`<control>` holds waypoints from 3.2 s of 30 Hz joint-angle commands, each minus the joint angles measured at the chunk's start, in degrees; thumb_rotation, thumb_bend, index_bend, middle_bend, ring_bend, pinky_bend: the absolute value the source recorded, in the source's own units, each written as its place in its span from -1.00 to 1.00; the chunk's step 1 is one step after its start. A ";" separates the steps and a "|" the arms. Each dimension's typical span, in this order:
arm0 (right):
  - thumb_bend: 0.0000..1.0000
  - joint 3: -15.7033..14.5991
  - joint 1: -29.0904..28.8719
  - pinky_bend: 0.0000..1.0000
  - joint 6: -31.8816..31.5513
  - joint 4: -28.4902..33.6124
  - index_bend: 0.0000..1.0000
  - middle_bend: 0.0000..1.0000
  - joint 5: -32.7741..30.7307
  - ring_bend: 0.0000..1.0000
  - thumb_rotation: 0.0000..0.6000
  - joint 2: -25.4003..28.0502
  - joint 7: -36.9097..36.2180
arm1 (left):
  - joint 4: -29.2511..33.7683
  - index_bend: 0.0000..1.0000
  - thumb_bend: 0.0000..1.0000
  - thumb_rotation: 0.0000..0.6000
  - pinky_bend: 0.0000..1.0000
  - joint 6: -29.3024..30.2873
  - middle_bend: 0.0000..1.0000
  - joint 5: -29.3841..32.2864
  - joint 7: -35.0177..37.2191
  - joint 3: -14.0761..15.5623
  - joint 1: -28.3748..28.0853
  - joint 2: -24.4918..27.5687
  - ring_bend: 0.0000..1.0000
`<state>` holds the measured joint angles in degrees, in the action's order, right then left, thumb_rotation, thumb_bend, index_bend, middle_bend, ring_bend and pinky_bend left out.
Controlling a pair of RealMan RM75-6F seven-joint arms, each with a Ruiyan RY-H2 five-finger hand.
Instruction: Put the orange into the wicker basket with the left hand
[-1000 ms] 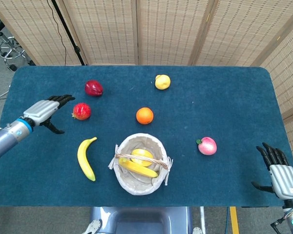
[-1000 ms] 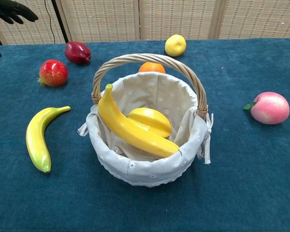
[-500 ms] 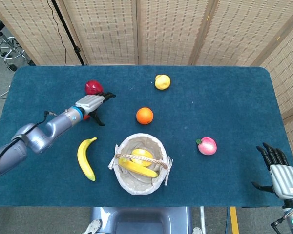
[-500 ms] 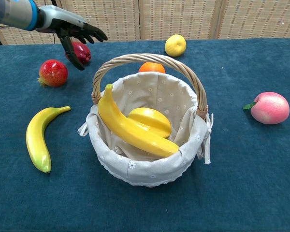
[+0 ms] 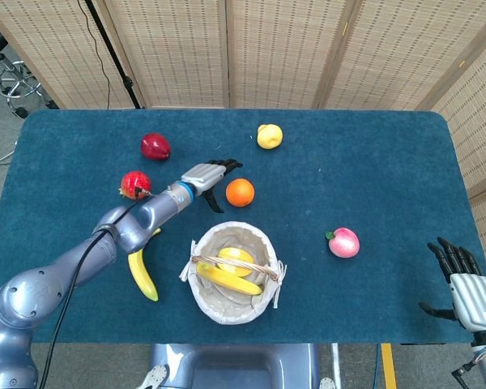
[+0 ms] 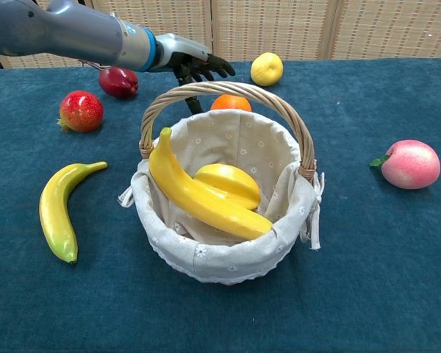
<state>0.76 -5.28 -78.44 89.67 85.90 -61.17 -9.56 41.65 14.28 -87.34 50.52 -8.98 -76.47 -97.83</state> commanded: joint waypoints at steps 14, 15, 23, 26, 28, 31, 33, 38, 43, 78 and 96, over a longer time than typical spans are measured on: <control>-1.00 0.00 0.60 -1.00 -1.16 -0.39 -0.92 -1.00 0.49 -1.00 1.00 1.01 -3.00 | -13.84 -0.79 -0.76 1.00 -0.90 -0.29 -1.00 -0.70 5.46 2.40 -5.60 -13.07 -1.00; -1.00 -0.01 0.62 -1.00 -1.18 -0.41 -0.92 -1.00 0.52 -1.00 1.00 1.06 -3.20 | -14.51 -0.76 -0.73 1.00 -0.89 -0.14 -0.99 -0.86 5.65 2.70 -5.64 -13.52 -0.98; -1.00 -0.42 0.75 -1.00 -1.71 -0.18 -0.92 -1.00 1.85 -1.00 1.00 1.81 -5.71 | -24.88 -0.04 -0.27 1.00 -0.35 4.04 -0.35 -0.78 2.34 3.88 -4.20 -19.00 -0.39; -1.00 -0.52 0.72 -1.00 -1.68 -0.29 -0.92 -1.00 2.06 -1.00 1.00 1.89 -5.95 | -28.58 0.23 -0.06 1.00 -0.08 5.61 -0.06 0.92 -0.46 2.61 -3.32 -21.02 -0.13; -1.00 -0.57 0.66 -1.00 -1.57 -0.28 -0.92 -1.00 2.13 -1.00 1.00 1.90 -6.08 | -30.45 0.27 -0.02 1.00 -0.04 6.64 0.00 2.28 -2.84 1.54 -2.77 -21.71 -0.08; -1.00 -0.58 0.58 -1.00 -1.40 -0.31 -0.92 -1.00 2.09 -1.00 1.00 1.90 -6.32 | -30.72 0.28 -0.02 1.00 -0.02 7.79 0.02 3.90 -5.51 0.24 -2.27 -20.93 -0.06; -1.00 -0.61 0.52 -1.00 -1.26 -0.36 -0.92 -1.00 2.08 -1.00 1.00 1.90 -6.49 | -29.80 0.28 -0.02 1.00 -0.02 8.98 0.02 4.42 -6.84 -0.19 -1.97 -19.73 -0.06; -1.00 -0.65 0.30 -1.00 -0.74 -0.53 -0.92 -1.00 1.95 -1.00 1.00 1.72 -6.45 | -22.96 0.28 -0.02 1.00 -0.02 15.74 0.02 5.33 -8.63 -1.40 -0.18 -13.73 -0.06; -1.00 -0.87 -0.13 -1.00 -0.04 -0.50 -0.92 -1.00 2.30 -1.00 1.00 1.50 -6.51 | -6.79 0.28 -0.02 1.00 -0.02 21.95 0.03 8.28 -11.18 -4.48 3.61 -3.72 -0.05; -1.00 -1.27 -1.05 -1.00 1.34 -0.40 -0.92 -1.00 2.24 -1.00 1.00 1.00 -6.62 | 44.56 0.28 -0.02 1.00 -0.02 7.92 0.03 22.68 -6.03 -15.35 17.86 18.32 -0.05; -1.00 -1.11 -0.56 -1.00 0.13 -0.53 -0.92 -1.00 2.19 -1.00 1.00 1.49 -7.49 | 57.19 0.28 -0.02 1.00 -0.02 7.71 0.03 17.81 -5.72 -16.70 21.64 23.72 -0.05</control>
<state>-0.35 -5.85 -78.30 89.14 88.09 -59.69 -17.05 97.49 20.94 -69.02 45.39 -25.82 -55.89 -75.37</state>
